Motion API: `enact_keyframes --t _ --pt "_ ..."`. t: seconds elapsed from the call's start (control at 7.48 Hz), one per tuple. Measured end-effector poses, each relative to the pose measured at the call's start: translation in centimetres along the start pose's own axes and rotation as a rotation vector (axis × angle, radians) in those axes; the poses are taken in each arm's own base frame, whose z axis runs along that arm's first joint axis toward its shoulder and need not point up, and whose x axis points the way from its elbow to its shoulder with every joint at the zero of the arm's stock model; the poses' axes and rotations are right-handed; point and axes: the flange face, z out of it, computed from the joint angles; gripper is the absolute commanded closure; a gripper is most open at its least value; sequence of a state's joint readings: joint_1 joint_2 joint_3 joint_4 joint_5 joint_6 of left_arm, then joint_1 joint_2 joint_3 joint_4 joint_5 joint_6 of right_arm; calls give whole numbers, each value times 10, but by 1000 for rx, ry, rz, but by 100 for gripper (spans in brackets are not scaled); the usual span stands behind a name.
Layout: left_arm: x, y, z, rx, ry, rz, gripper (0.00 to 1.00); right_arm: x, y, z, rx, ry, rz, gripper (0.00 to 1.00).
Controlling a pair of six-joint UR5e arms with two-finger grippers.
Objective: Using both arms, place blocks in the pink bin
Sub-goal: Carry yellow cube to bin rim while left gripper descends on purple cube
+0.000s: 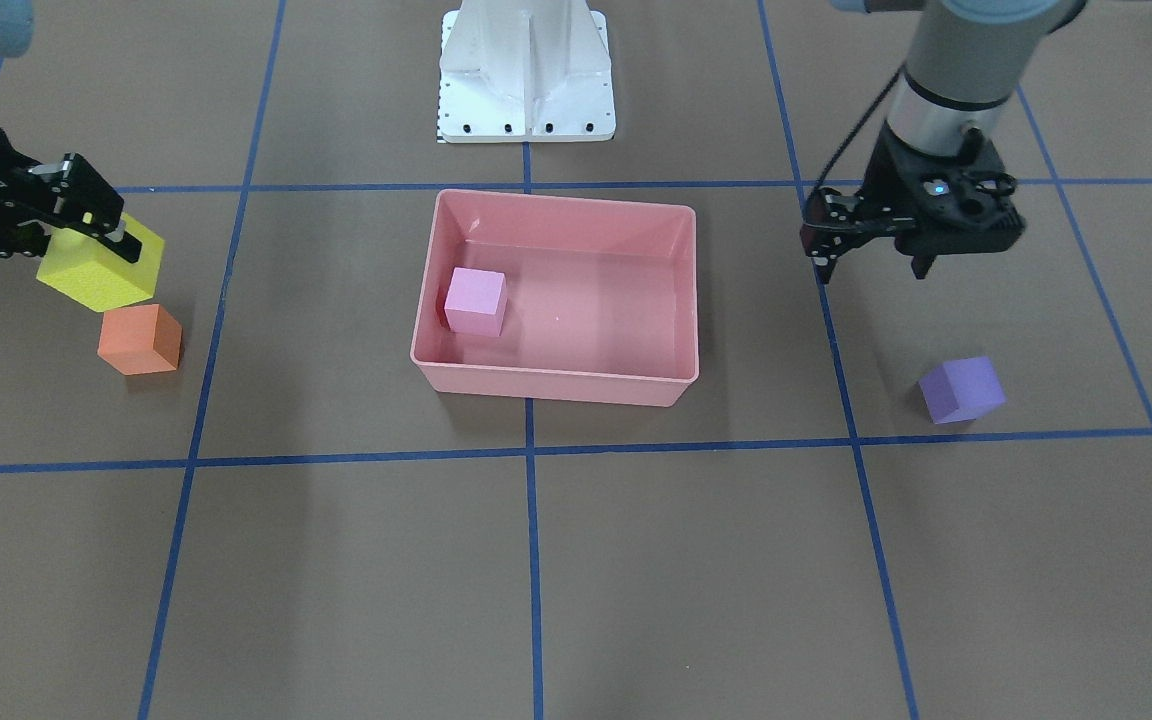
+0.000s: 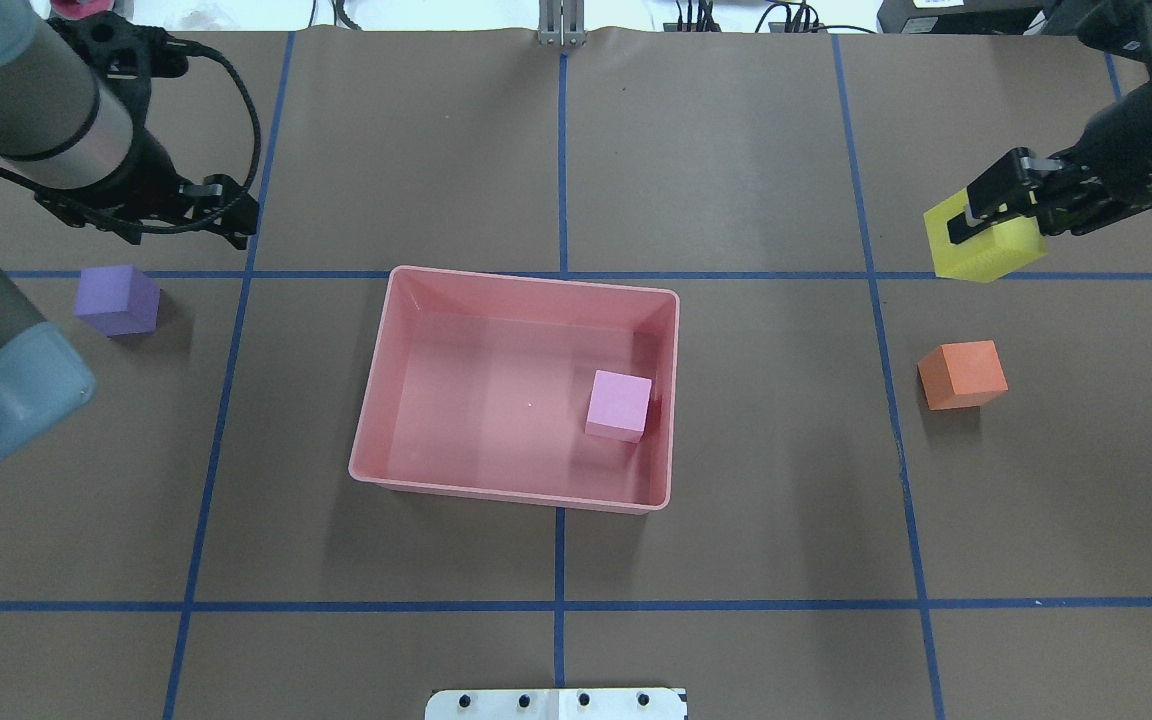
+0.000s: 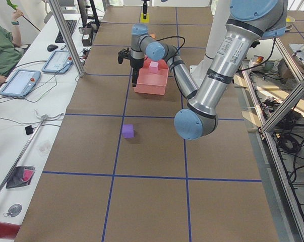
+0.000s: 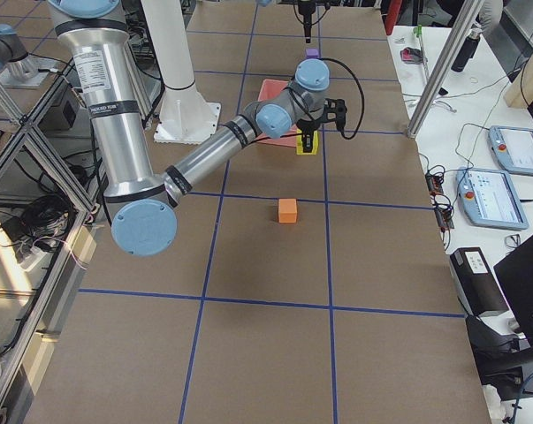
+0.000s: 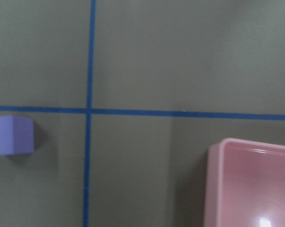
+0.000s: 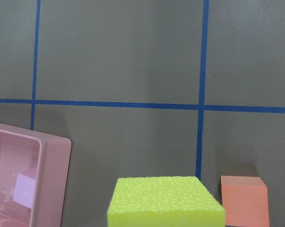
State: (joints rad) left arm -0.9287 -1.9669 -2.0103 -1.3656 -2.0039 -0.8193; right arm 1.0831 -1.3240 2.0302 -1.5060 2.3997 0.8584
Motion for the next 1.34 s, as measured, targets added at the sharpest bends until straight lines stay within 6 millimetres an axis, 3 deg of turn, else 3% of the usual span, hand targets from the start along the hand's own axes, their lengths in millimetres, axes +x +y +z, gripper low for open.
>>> enact_keyframes --t 0.13,0.4,0.67,0.94,1.34 --pt "-28 -8 22 6 9 7 1 -35 1 9 10 21 12 100" --pt "-61 -19 63 4 2 -7 1 -100 13 20 27 88 16 100" --pt "-98 -11 95 3 -12 -19 1 -149 33 40 44 122 28 100" --pt "-133 -7 128 24 -28 -21 1 -182 55 64 61 136 25 100" --pt "-153 -7 155 37 -75 -55 1 -202 71 80 66 142 20 100"
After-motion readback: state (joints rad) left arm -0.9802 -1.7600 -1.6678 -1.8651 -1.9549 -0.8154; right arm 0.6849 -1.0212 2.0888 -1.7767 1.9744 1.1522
